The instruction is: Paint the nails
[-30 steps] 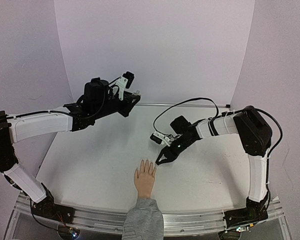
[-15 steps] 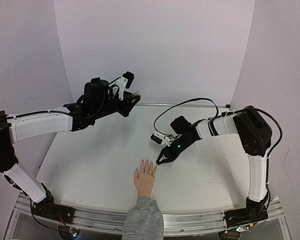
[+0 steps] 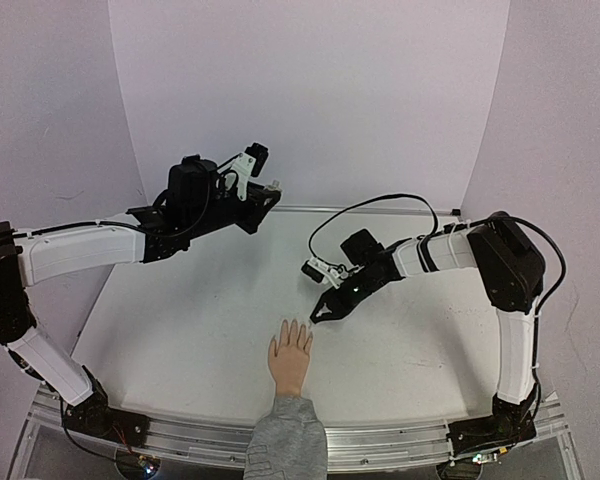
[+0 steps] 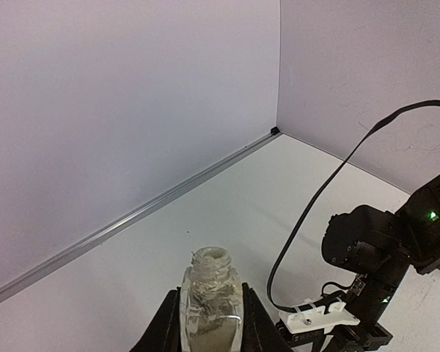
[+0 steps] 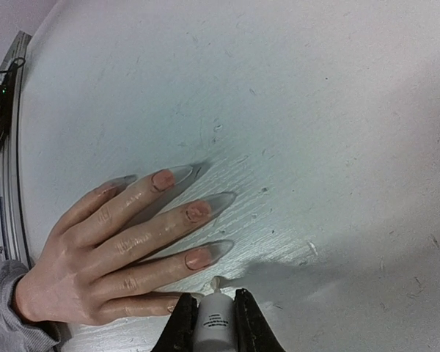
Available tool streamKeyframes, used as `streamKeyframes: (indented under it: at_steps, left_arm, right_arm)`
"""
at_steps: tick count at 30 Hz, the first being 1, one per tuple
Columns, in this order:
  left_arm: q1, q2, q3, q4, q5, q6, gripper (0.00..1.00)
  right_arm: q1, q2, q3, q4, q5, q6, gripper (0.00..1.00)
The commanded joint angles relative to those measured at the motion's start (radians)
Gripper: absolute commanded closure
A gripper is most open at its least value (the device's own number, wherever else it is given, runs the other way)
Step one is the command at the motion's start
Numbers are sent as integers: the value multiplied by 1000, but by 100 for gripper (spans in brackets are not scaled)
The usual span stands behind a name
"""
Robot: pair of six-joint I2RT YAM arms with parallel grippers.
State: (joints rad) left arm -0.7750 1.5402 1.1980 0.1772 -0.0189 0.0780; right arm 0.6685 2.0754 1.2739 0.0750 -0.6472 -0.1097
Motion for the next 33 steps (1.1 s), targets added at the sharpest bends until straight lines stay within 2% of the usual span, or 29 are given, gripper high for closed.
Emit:
streamKeyframes:
  at_steps: [1, 3, 9, 15, 33]
  left_arm:
    - [5, -56, 9, 64, 5, -3, 100]
    - [5, -59, 6, 64, 5, -6, 100]
    - [5, -55, 6, 65, 12, -18, 100]
    - [5, -54, 11, 65, 16, -23, 100]
    - [5, -48, 16, 64, 15, -13, 100]
  right_arm:
    - [2, -101, -46, 2, 70, 13, 100]
    - [2, -132, -73, -10, 88, -1, 100]
    - [6, -165, -109, -30, -6, -24, 100]
    - [6, -91, -54, -31, -74, -17, 100]
    - [7, -64, -45, -16, -80, -25, 100]
